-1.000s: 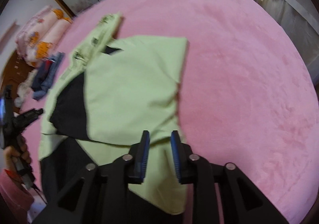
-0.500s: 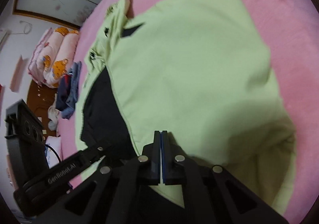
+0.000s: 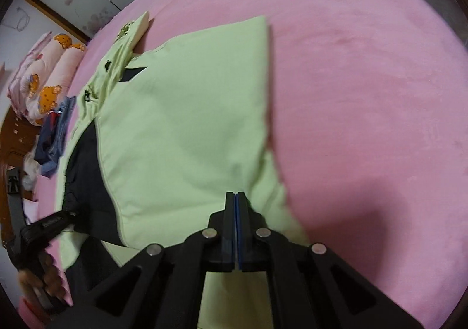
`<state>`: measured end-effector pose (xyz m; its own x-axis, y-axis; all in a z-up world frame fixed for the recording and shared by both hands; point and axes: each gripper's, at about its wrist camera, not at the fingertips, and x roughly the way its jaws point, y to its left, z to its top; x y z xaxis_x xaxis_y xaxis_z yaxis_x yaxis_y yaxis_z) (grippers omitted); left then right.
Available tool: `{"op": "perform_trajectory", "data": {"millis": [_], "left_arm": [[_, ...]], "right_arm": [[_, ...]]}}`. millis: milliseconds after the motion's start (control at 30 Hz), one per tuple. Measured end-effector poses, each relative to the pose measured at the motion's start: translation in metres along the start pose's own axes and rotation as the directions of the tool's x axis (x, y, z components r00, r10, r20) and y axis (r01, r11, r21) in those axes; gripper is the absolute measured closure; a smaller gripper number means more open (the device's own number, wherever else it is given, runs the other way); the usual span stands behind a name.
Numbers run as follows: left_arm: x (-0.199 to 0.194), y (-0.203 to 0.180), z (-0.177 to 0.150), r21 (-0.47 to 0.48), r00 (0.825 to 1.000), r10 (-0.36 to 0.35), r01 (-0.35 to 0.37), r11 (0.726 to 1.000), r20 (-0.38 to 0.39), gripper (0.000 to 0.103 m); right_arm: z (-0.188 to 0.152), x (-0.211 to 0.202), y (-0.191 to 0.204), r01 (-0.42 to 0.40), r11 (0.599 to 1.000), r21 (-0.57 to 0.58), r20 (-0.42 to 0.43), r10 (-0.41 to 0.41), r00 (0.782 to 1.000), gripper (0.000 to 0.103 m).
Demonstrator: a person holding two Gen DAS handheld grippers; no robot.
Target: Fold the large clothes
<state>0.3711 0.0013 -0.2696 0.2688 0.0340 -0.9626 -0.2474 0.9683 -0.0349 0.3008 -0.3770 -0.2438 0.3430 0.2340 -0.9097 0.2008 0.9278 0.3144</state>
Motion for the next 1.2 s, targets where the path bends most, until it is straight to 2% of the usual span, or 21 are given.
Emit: {"op": "perform_trajectory", "data": {"millis": [67,167,200,267,333,433,467,567,700,833,900,1100,1167,1200], "left_arm": [[-0.001,0.011,0.002,0.003,0.998,0.065,-0.065,0.998,0.020,0.096],[0.000,0.021,0.002,-0.022,0.999,0.031,-0.031,0.999,0.024,0.096],[-0.002,0.020,0.001,-0.029,0.999,0.027,-0.026,0.999,0.029,0.096],[-0.005,0.016,-0.001,-0.009,0.998,0.032,-0.031,0.999,0.050,0.096],[-0.017,0.014,-0.002,0.003,0.997,0.006,-0.006,1.000,0.072,0.096],[-0.033,0.003,-0.002,0.016,0.991,-0.112,0.111,0.994,0.075,0.096],[-0.036,-0.005,-0.002,0.029,0.984,-0.166,0.164,0.986,0.062,0.095],[-0.033,-0.030,0.004,0.068,0.965,-0.260,0.258,0.964,0.021,0.095],[-0.015,-0.069,0.007,0.062,0.948,-0.317,0.319,0.946,-0.036,0.095],[0.009,-0.092,0.016,0.048,0.947,-0.317,0.320,0.946,-0.053,0.095],[0.018,-0.097,0.025,0.038,0.954,-0.299,0.300,0.953,-0.038,0.095],[0.023,-0.077,0.055,-0.006,0.961,-0.273,0.274,0.962,0.048,0.095],[0.024,-0.063,0.064,-0.018,0.961,-0.266,0.268,0.963,0.070,0.095],[0.025,-0.056,0.067,-0.022,0.961,-0.265,0.268,0.963,0.078,0.095]], "right_arm": [[-0.003,-0.009,-0.002,0.091,0.995,-0.038,0.033,-0.089,0.995,0.103],[-0.002,-0.014,-0.014,0.211,0.977,-0.024,0.046,-0.210,0.977,0.103],[-0.002,-0.014,-0.017,0.218,0.976,-0.013,0.044,-0.218,0.975,0.103],[-0.002,-0.017,-0.020,0.199,0.980,0.023,0.053,-0.200,0.978,0.103],[-0.002,-0.027,-0.018,0.152,0.987,0.051,0.105,-0.156,0.982,0.103],[-0.001,-0.047,-0.002,0.058,0.998,0.032,0.214,-0.064,0.975,0.103],[-0.001,-0.051,0.006,0.005,1.000,0.011,0.233,-0.007,0.973,0.103],[0.003,-0.036,0.033,-0.171,0.985,-0.036,0.188,0.174,0.966,0.103],[0.013,0.007,0.070,-0.252,0.965,-0.077,0.082,0.258,0.963,0.103],[0.024,0.050,0.088,-0.241,0.968,-0.067,0.018,0.242,0.970,0.103],[0.036,0.066,0.089,-0.259,0.965,-0.047,0.022,0.261,0.965,0.103],[0.077,0.068,0.072,-0.267,0.959,-0.090,0.056,0.273,0.960,0.103],[0.094,0.060,0.055,-0.162,0.983,-0.091,0.105,0.171,0.980,0.103],[0.102,0.060,0.047,-0.136,0.987,-0.088,0.117,0.146,0.982,0.103]]}}
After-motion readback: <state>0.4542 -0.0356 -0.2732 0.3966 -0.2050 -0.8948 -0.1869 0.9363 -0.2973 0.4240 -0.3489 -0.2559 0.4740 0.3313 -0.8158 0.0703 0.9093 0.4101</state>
